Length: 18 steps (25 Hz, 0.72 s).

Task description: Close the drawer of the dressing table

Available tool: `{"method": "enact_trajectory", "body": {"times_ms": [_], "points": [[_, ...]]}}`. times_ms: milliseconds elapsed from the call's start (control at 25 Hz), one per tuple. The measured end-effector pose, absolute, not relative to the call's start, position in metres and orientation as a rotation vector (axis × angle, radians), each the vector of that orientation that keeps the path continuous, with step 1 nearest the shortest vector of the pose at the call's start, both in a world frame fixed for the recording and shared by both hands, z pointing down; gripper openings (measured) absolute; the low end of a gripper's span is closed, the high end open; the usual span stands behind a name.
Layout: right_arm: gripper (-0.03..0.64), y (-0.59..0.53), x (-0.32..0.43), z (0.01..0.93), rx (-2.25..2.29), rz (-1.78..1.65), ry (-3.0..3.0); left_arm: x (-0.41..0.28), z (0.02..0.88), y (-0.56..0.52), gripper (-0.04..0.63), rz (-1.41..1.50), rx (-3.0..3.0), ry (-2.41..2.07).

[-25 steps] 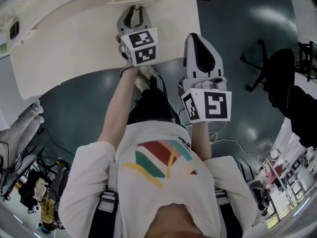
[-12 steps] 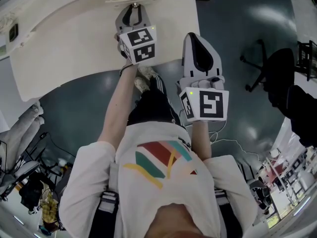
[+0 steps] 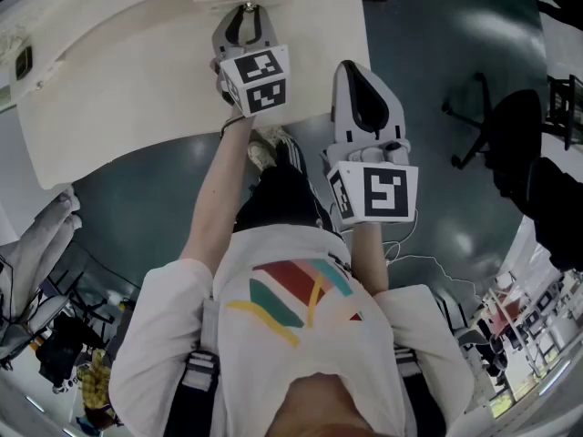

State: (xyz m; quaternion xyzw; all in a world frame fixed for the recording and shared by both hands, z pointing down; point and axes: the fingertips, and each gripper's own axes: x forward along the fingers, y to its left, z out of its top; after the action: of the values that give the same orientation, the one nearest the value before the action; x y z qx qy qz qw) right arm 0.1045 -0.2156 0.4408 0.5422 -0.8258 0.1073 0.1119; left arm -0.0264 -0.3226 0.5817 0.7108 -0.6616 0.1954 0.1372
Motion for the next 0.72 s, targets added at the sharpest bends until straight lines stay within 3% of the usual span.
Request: {"method": "enact_trajectory", "body": {"times_ms": [720], "points": [[0.0, -0.224, 0.094, 0.448, 1.574, 0.311, -2.408, -0.03, 0.59, -0.34, 0.084, 0.56, 2.061, -1.901]]}}
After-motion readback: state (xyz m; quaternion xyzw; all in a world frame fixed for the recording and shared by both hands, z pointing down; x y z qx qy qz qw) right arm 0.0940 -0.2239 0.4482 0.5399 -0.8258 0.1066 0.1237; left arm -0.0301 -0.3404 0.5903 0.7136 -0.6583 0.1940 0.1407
